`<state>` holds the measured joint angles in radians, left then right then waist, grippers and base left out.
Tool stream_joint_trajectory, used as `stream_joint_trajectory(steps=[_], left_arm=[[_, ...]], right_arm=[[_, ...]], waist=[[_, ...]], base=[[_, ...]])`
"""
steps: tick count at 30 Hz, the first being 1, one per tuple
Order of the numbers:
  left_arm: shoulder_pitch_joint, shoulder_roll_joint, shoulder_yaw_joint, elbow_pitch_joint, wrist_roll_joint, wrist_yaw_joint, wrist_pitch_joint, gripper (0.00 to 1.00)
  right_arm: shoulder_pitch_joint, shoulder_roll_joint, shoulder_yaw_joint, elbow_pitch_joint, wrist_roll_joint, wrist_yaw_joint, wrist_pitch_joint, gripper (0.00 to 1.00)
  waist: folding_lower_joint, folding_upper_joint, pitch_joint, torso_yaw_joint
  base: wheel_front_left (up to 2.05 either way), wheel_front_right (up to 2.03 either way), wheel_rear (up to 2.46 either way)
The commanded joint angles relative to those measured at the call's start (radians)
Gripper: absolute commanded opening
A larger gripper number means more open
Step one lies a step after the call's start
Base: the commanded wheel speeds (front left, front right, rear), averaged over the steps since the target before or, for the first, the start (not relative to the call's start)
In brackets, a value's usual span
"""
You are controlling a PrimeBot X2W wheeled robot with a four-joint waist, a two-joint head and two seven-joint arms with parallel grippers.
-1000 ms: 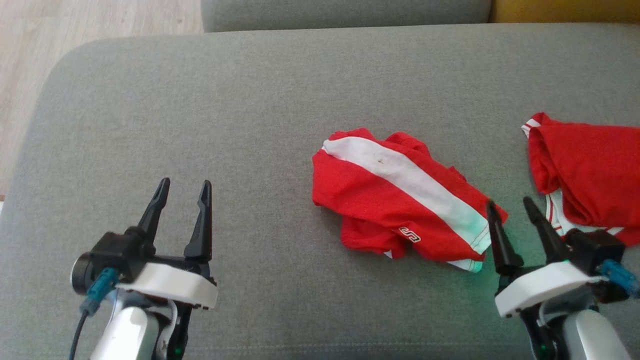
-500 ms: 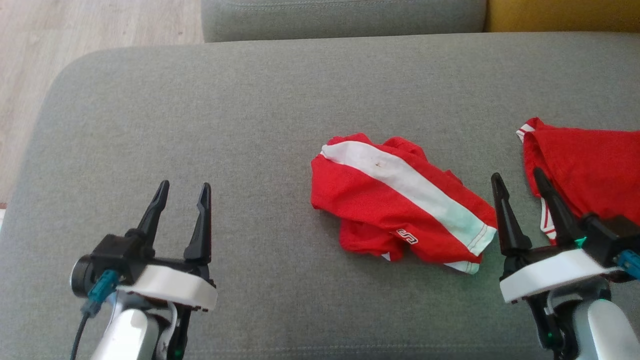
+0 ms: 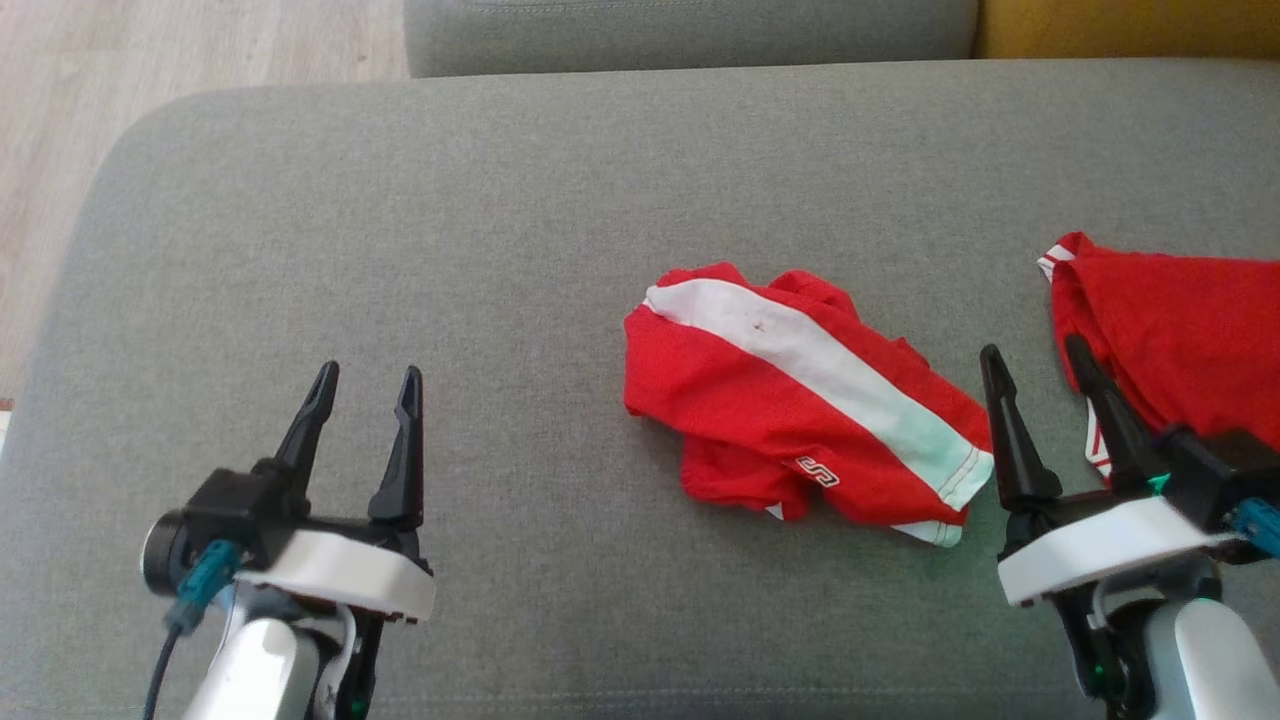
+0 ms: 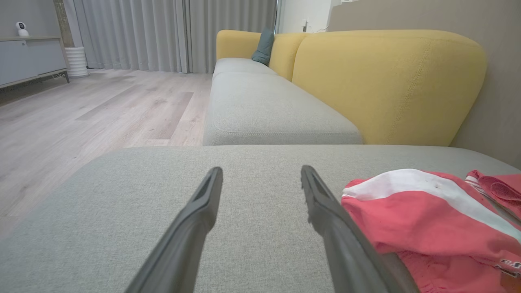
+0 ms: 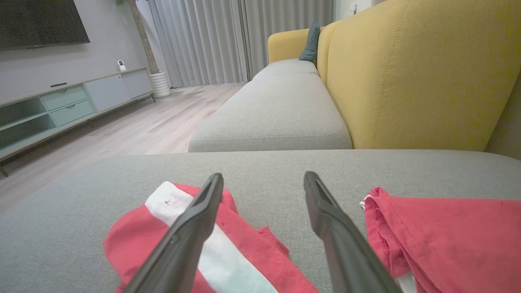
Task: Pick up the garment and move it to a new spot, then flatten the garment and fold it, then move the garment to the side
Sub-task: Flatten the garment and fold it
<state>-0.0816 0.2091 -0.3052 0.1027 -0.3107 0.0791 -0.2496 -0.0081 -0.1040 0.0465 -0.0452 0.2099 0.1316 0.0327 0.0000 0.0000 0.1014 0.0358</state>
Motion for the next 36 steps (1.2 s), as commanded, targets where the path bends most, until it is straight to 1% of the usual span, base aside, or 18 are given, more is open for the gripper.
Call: stream_joint_trajectory(steps=[1, 5, 7, 9, 13, 17, 20, 24, 27, 33, 34, 35, 36], left_arm=[[-0.029, 0.017, 0.038, -0.027, -0.002, 0.005, -0.011, 1.0], [-0.036, 0.016, 0.03, -0.027, -0.003, 0.0, -0.009, 1.0], [-0.055, 0.011, 0.014, -0.023, -0.005, -0.015, 0.002, 1.0], [-0.095, 0.002, -0.012, -0.014, -0.006, -0.039, 0.017, 1.0], [-0.216, -0.041, -0.085, 0.036, -0.008, -0.101, 0.081, 1.0], [-0.342, -0.096, -0.142, 0.152, -0.039, -0.153, 0.164, 1.0], [-0.415, -0.119, -0.169, 0.283, -0.079, -0.176, 0.23, 1.0], [-0.485, -0.134, -0.179, 0.449, -0.125, -0.187, 0.296, 1.0], [-0.524, -0.141, -0.18, 0.549, -0.153, -0.19, 0.336, 1.0], [-0.578, -0.153, -0.184, 0.681, -0.219, -0.195, 0.389, 1.0], [-0.582, -0.155, -0.191, 0.695, -0.227, -0.197, 0.394, 0.62], [-0.586, -0.156, -0.198, 0.706, -0.238, -0.199, 0.395, 0.38], [-0.591, -0.156, -0.206, 0.714, -0.244, -0.2, 0.391, 0.0]], right_arm=[[-0.013, 0.0, 0.019, -0.037, -0.003, -0.001, 0.001, 1.0], [-0.014, 0.001, 0.02, -0.037, -0.002, -0.001, 0.002, 1.0], [-0.015, 0.001, 0.02, -0.04, -0.002, -0.001, 0.003, 1.0], [-0.021, -0.001, 0.023, -0.043, -0.004, -0.001, 0.005, 1.0], [-0.033, -0.006, 0.03, -0.046, -0.004, -0.001, 0.008, 1.0], [-0.049, -0.005, 0.043, -0.044, -0.002, -0.001, 0.008, 1.0], [-0.058, -0.002, 0.055, -0.038, 0.001, -0.001, 0.005, 1.0], [-0.059, 0.003, 0.054, -0.027, 0.003, -0.001, -0.001, 1.0], [-0.057, 0.004, 0.049, -0.023, 0.006, -0.001, -0.005, 1.0], [-0.064, 0.006, 0.048, -0.02, 0.01, -0.001, -0.007, 1.0], [-0.067, 0.006, 0.049, -0.019, 0.011, -0.001, -0.008, 1.0], [-0.069, 0.006, 0.049, -0.019, 0.013, -0.001, -0.008, 1.0], [-0.071, 0.006, 0.049, -0.018, 0.014, -0.001, -0.009, 1.0]], waist=[[0.0, 0.0, 0.001, -0.001], [0.0, 0.0, 0.006, -0.002], [0.0, 0.0, 0.015, -0.004], [0.0, 0.0, 0.029, -0.009], [0.0, 0.0, 0.056, -0.026], [0.0, 0.0, 0.081, -0.059], [0.0, 0.0, 0.095, -0.089], [0.0, 0.0, 0.108, -0.118], [0.0, 0.0, 0.115, -0.128], [0.0, 0.0, 0.128, -0.136], [0.0, 0.0, 0.129, -0.138], [0.0, 0.0, 0.13, -0.139], [0.0, 0.0, 0.13, -0.14]], base=[[0.0, 0.0, 0.0], [0.0, 0.0, 0.0], [0.0, 0.0, 0.0], [0.0, 0.0, 0.0], [0.0, 0.0, 0.0], [0.0, 0.0, 0.0], [0.0, 0.0, 0.0], [0.0, 0.0, 0.0], [0.0, 0.0, 0.0], [0.0, 0.0, 0.0], [0.0, 0.0, 0.0], [0.0, 0.0, 0.0], [0.0, 0.0, 0.0]])
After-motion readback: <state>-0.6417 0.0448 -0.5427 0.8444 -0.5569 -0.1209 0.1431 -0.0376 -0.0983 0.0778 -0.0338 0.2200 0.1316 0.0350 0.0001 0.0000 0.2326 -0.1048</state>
